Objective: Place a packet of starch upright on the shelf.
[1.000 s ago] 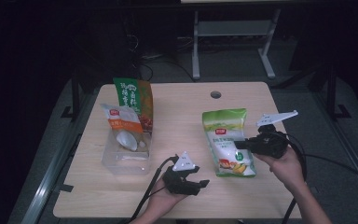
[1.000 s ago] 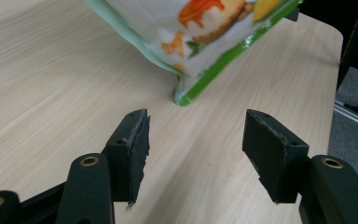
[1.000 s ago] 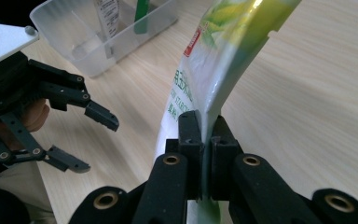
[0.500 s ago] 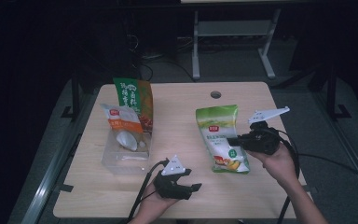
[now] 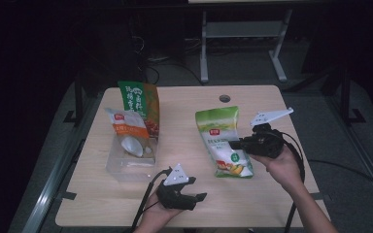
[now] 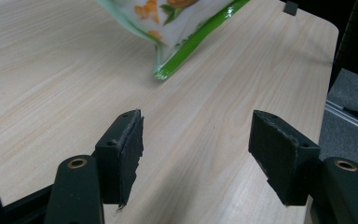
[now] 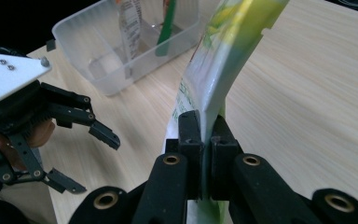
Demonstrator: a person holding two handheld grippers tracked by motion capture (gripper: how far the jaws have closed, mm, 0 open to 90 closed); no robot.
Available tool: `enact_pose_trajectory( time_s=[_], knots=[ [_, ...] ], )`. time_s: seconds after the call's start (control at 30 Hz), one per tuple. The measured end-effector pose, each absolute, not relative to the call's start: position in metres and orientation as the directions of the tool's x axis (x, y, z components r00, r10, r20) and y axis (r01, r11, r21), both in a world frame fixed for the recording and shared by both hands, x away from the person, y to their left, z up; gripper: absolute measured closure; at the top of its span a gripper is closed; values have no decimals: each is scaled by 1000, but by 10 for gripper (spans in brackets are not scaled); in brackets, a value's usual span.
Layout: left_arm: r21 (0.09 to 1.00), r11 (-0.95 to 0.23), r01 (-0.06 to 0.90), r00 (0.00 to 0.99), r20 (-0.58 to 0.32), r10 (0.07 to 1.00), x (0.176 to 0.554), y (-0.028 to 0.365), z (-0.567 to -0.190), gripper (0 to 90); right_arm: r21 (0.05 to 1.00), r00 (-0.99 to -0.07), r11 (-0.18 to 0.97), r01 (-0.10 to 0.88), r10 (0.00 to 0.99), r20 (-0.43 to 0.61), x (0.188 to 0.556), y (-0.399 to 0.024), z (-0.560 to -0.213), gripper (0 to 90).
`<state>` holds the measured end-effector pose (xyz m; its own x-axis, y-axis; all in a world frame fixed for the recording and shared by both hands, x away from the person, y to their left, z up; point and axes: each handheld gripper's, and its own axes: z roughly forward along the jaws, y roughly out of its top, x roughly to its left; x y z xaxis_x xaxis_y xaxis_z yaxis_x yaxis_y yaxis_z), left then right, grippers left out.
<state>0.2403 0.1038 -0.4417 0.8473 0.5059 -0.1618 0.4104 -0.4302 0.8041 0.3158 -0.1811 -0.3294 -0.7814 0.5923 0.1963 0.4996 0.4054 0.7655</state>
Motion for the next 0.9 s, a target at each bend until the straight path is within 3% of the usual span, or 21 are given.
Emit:
enact_pose_trajectory(
  time_s=[0.9],
  knots=[
    [815,-434,385,859,-144,491,227,115,-444,315,801,-857,446,400,491,154,325,-115,-299,866]
  ],
)
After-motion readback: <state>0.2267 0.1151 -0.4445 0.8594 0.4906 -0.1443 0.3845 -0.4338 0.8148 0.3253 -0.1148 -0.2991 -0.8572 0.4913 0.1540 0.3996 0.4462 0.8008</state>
